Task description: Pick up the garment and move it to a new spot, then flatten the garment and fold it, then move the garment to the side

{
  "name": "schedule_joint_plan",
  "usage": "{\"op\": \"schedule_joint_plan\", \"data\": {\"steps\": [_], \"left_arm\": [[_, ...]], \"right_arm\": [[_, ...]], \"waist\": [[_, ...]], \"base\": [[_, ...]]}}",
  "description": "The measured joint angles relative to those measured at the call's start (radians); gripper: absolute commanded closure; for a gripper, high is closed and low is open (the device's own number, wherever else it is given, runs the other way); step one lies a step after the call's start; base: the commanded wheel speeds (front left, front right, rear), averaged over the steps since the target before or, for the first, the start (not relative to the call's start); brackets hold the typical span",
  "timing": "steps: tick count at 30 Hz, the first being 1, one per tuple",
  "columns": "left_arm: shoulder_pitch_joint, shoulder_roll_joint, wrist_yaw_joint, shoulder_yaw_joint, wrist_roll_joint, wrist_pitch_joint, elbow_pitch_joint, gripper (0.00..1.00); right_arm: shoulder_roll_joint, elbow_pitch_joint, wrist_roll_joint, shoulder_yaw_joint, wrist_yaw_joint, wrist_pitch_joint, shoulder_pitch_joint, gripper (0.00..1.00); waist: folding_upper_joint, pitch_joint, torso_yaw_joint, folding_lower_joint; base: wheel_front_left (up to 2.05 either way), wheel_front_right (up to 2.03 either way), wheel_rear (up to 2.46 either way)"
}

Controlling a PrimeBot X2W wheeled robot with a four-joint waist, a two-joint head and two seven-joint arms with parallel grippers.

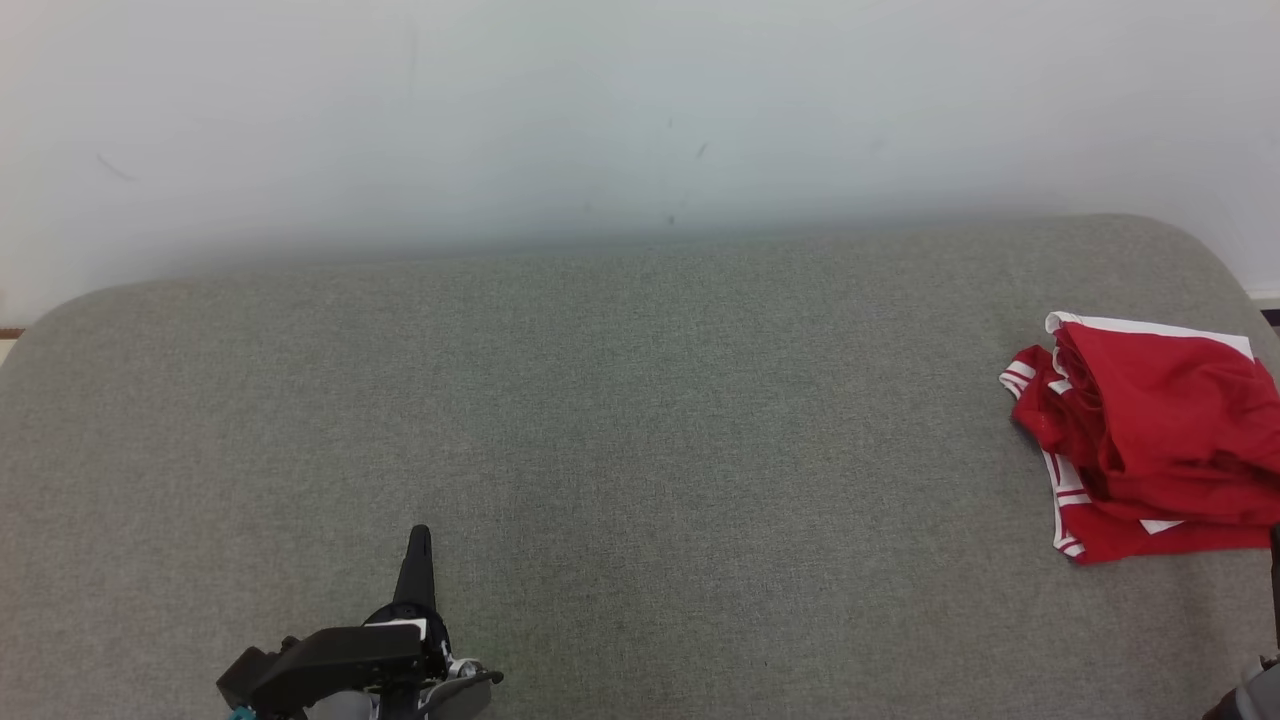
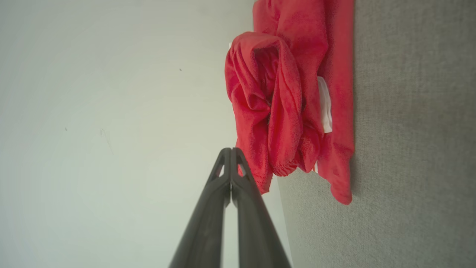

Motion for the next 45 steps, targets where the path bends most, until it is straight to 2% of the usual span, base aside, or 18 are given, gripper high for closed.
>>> {"op": "schedule_joint_plan", "data": {"steps": [45], "left_arm": [[-0.001, 0.000, 0.000, 0.000, 0.000, 0.000, 0.000, 1.00]], "right_arm": [[0.002, 0.000, -0.008, -0.009, 0.000, 0.006, -0.002, 1.00]], "waist": [[0.0000, 0.000, 0.000, 0.0000]], "base": [[0.00, 0.00, 0.00]]}}
